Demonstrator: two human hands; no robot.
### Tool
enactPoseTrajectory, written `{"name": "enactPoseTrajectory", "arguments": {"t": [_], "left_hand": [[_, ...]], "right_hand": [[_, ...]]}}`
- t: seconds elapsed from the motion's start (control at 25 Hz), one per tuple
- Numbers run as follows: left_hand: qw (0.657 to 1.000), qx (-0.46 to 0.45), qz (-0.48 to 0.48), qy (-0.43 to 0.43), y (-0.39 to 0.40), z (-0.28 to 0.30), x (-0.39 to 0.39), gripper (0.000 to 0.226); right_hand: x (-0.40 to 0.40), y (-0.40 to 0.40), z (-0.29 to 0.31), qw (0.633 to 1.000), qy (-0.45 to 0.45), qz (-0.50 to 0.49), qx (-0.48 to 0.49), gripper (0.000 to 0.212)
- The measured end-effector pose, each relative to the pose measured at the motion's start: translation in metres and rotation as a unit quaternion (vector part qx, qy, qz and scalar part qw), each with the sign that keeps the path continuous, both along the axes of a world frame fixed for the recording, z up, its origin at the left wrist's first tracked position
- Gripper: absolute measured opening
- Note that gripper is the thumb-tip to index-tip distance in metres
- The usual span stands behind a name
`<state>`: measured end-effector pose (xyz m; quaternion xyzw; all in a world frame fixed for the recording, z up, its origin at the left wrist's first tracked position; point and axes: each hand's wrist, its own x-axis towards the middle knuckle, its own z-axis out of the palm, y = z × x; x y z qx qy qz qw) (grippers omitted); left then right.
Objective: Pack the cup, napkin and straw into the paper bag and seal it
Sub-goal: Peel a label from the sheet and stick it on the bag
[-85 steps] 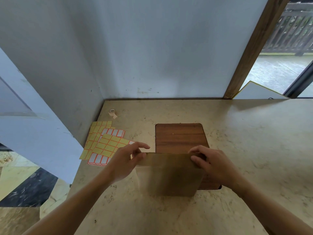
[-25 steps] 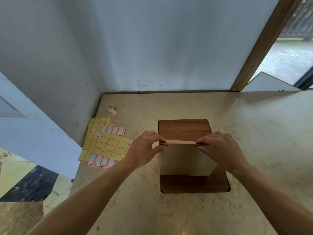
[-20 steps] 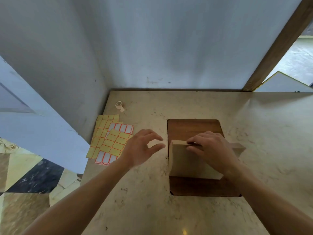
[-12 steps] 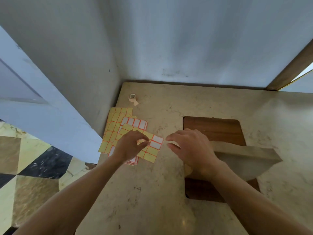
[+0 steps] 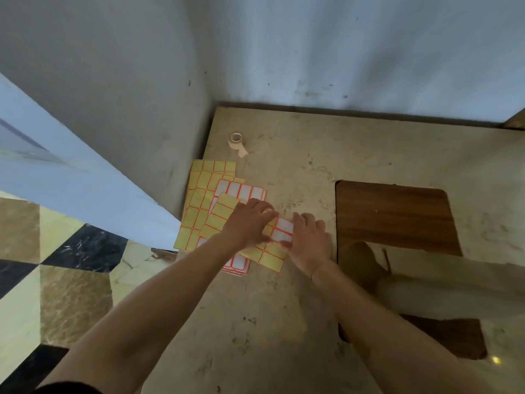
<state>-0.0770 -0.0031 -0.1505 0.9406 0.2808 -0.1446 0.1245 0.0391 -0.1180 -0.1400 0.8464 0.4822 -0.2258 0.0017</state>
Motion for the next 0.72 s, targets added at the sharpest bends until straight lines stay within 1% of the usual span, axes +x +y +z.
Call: {"name": "enactPoseTrajectory", "arguments": {"t": [0.12, 0.2, 0.4, 0.6, 0.64, 0.72], "left_hand": [[0.999, 0.025, -0.024, 0.013, 0.005, -0.01, 0.006, 0.079], [0.999, 0.028, -0.03, 0.016, 0.009, -0.012, 0.01, 0.082], [1.0, -0.002, -0.004, 0.015, 0.015, -0.01, 0.016, 0.077], [0.999, -0.004, -0.007, 0.033, 0.014, -0.008, 0.02, 0.073], [0.999, -0.004, -0.01, 0.033, 0.014, -0.007, 0.02, 0.071], [0.999, -0.003, -0.017, 0.028, 0.014, -0.005, 0.021, 0.065]], "right_hand": [[0.001, 0.006, -0.014, 0.998, -0.046, 0.03, 0.01, 0.058], [0.001, 0.008, -0.018, 0.998, -0.053, 0.035, 0.024, 0.058], [0.001, 0.014, -0.023, 0.999, -0.021, 0.002, 0.033, 0.06], [0.001, 0.022, -0.026, 0.999, 0.013, -0.038, 0.025, 0.063], [0.001, 0.022, -0.026, 0.999, 0.015, -0.037, 0.028, 0.062], [0.001, 0.022, -0.024, 0.998, 0.029, -0.042, 0.037, 0.052]]}}
